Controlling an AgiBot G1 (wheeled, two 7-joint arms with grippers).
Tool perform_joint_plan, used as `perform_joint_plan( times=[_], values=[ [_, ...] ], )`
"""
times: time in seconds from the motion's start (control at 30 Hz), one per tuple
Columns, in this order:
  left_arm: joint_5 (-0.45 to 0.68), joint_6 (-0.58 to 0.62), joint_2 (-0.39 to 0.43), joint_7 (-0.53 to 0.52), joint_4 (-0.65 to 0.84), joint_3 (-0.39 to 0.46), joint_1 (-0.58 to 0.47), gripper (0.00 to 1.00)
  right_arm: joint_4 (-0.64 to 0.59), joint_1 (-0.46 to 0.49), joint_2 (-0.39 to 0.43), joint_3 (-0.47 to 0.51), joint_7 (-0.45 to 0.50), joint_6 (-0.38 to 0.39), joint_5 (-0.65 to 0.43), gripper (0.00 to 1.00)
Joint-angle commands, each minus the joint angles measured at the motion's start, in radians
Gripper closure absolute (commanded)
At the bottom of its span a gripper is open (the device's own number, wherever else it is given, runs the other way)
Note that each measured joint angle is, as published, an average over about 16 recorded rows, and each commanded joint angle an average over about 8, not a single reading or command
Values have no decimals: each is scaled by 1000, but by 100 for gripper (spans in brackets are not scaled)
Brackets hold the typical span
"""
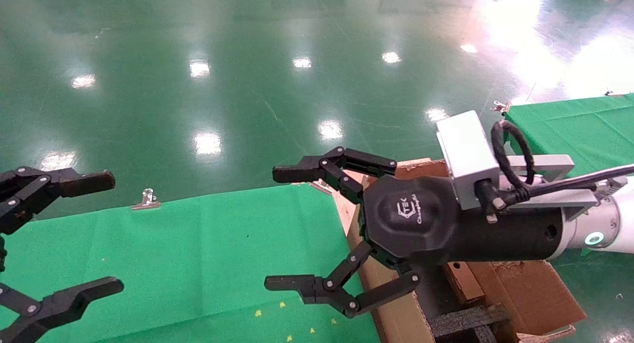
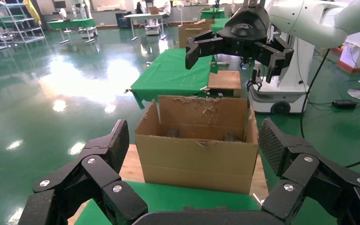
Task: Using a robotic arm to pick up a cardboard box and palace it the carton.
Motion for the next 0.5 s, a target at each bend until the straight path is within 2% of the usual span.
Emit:
perform_joint_plan(
  times=[0.03,0.5],
  values=[
    [0,0,0,0,0,0,0,0,3,-12,-3,19,-4,-6,-1,0],
    [0,0,0,0,0,0,0,0,-2,8,1,-13,3,4,-1,0]
  ],
)
